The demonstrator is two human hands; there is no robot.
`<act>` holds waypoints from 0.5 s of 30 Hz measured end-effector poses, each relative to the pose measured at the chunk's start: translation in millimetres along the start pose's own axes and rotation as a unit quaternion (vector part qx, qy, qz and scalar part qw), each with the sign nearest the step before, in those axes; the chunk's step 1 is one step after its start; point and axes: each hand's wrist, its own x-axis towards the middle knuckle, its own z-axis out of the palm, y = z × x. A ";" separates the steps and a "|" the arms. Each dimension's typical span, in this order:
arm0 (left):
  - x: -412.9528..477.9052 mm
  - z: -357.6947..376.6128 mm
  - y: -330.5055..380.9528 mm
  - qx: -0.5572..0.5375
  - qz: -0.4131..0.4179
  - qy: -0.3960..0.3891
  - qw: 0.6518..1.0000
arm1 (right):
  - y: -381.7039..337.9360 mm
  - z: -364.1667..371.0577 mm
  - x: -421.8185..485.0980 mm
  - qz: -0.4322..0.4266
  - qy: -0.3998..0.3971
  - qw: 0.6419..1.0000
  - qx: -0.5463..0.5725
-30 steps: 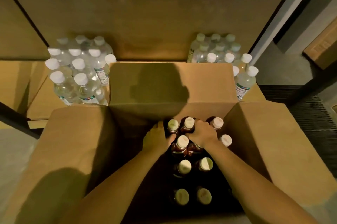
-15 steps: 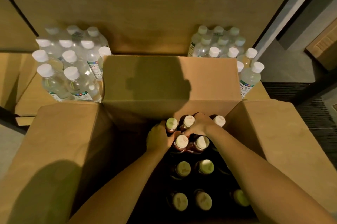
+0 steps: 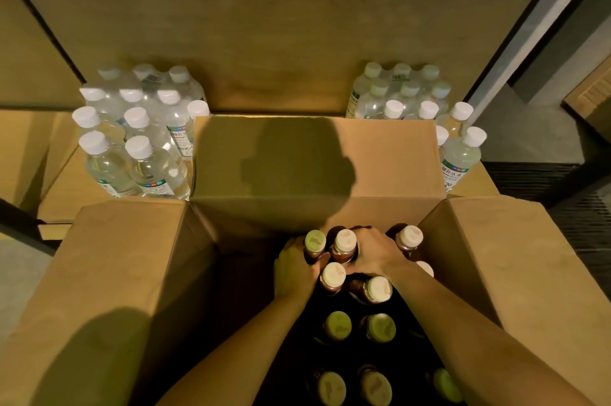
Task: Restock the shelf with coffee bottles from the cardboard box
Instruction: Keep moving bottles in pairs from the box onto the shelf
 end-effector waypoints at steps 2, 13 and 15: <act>-1.6 -0.5 1.4 0.000 -0.001 0.007 1.000 | 0.2 2.2 -0.2 0.001 0.010 1.000 0.004; -17.8 -47.6 26.9 0.012 0.046 0.066 0.997 | -11.5 4.1 -39.4 -0.053 0.182 0.950 0.246; -20.3 -67.9 40.1 0.003 0.068 0.085 0.994 | -20.7 -13.6 -52.3 -0.073 0.211 0.930 0.292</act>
